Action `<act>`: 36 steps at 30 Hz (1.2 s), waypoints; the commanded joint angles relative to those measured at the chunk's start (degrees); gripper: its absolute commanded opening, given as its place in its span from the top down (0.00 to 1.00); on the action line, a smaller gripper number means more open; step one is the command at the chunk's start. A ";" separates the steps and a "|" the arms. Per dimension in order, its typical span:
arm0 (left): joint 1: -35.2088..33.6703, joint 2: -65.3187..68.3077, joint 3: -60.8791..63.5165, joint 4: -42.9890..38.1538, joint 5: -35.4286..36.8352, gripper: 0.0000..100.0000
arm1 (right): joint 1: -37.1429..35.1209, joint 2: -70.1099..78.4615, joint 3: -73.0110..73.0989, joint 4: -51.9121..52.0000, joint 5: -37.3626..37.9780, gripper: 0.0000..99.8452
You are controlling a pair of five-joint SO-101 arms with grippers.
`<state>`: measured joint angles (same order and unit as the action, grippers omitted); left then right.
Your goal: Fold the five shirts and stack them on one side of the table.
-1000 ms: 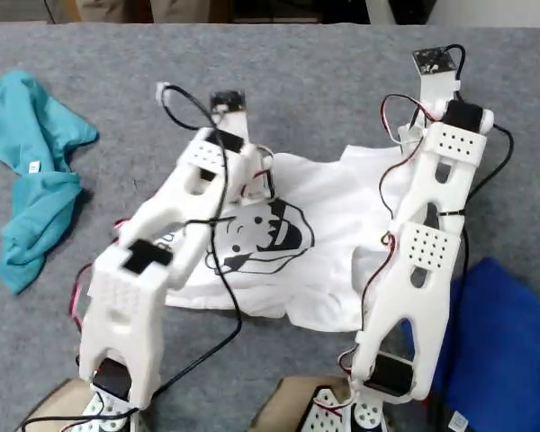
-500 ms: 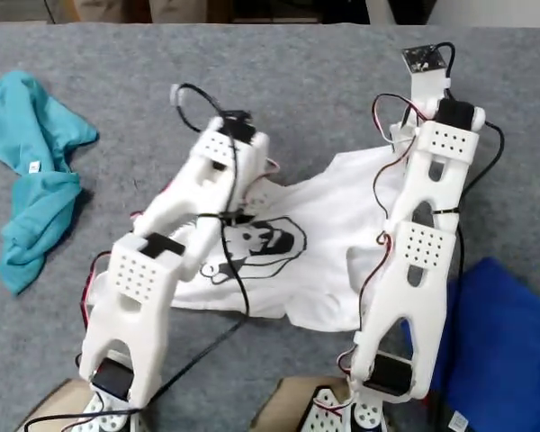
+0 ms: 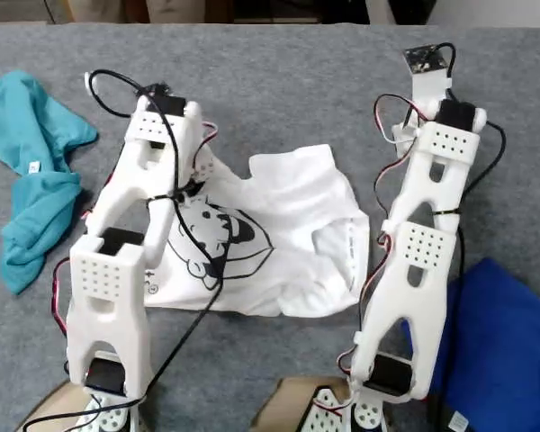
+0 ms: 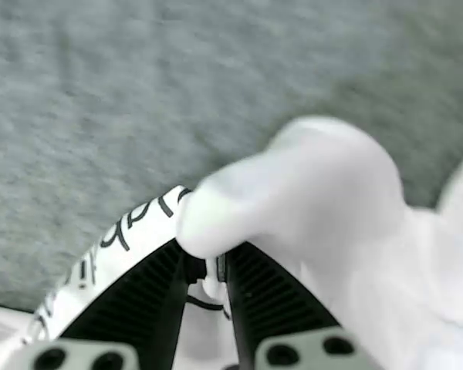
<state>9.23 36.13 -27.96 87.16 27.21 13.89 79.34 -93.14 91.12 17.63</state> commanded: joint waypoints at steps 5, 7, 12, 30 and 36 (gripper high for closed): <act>4.75 -3.74 0.26 -2.29 0.62 0.98 | -6.11 -0.57 -2.33 2.81 1.49 0.94; 3.25 -3.91 2.64 -3.87 0.88 0.98 | -7.87 -1.27 -2.42 4.13 1.23 0.89; -1.58 -3.82 6.86 -6.33 6.77 0.97 | -11.38 -6.73 -2.33 5.71 -6.51 0.77; -2.99 -4.26 17.05 -16.97 7.38 0.84 | -23.08 -12.53 6.20 10.55 -29.27 0.75; -2.99 -4.26 17.05 -16.97 7.38 0.84 | -22.73 -6.64 6.02 7.30 -28.92 0.75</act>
<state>6.24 32.70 -10.99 72.57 34.07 -8.26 72.22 -86.99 100.35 -11.03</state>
